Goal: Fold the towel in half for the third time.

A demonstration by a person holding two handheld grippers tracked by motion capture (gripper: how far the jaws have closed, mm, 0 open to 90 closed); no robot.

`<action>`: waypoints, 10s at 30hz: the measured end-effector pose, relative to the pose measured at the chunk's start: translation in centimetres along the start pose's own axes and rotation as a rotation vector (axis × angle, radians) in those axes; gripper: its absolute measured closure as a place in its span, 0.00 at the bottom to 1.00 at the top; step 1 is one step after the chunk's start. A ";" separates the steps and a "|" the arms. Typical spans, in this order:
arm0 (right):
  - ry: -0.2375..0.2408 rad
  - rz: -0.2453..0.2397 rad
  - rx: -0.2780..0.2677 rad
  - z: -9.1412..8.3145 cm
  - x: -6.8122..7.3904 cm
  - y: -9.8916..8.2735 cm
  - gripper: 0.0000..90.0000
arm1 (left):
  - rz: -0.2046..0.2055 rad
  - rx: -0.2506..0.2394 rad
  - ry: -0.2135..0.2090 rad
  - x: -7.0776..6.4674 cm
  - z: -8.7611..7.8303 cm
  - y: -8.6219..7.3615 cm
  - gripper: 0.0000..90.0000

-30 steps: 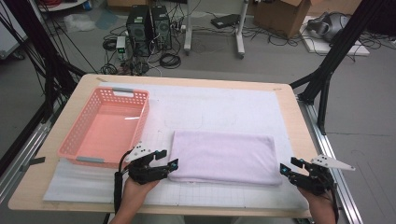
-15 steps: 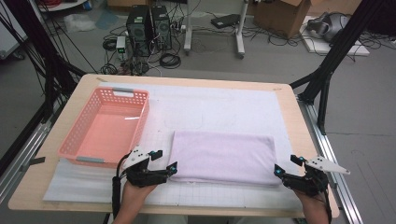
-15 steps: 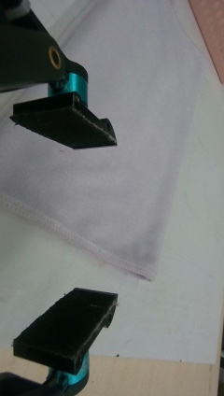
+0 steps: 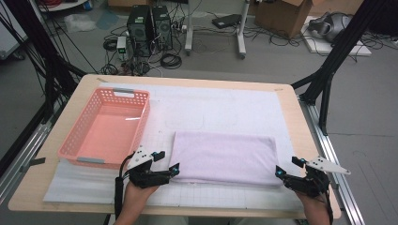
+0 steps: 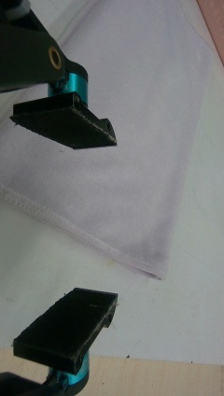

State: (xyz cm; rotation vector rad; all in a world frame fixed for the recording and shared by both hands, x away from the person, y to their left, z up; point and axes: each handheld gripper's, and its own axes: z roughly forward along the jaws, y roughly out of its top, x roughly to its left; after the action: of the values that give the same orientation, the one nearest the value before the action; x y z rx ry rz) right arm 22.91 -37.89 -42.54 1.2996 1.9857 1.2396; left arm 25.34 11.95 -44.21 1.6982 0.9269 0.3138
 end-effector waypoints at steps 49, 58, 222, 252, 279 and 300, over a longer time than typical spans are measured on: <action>0.122 -0.066 0.043 3.1 3.2 1.3 0.22 | -0.011 0.262 0.019 -1.1 2.0 -0.8 0.82; 0.235 -0.132 0.070 6.5 6.3 3.4 0.22 | -0.043 0.252 0.017 -1.0 2.0 -0.9 0.84; 0.044 -0.105 0.110 5.5 0.5 5.5 0.50 | 0.064 0.091 -0.092 -1.8 3.9 1.7 0.41; 0.048 -0.111 0.115 1.6 3.0 3.0 0.67 | 0.050 0.070 -0.059 -0.9 2.6 0.8 0.40; 0.103 -0.130 0.146 6.9 5.1 5.8 0.69 | 0.034 0.060 -0.051 -0.6 2.3 0.8 0.40; 0.211 -0.165 0.238 15.9 8.5 8.9 0.58 | 0.031 0.057 -0.045 -0.3 2.1 0.7 0.40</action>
State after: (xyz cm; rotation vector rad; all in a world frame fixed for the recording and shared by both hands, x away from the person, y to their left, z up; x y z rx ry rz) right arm 35.30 -22.12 -41.80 1.1194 2.3990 1.1273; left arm 26.71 10.22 -44.23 1.7662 0.8846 0.2713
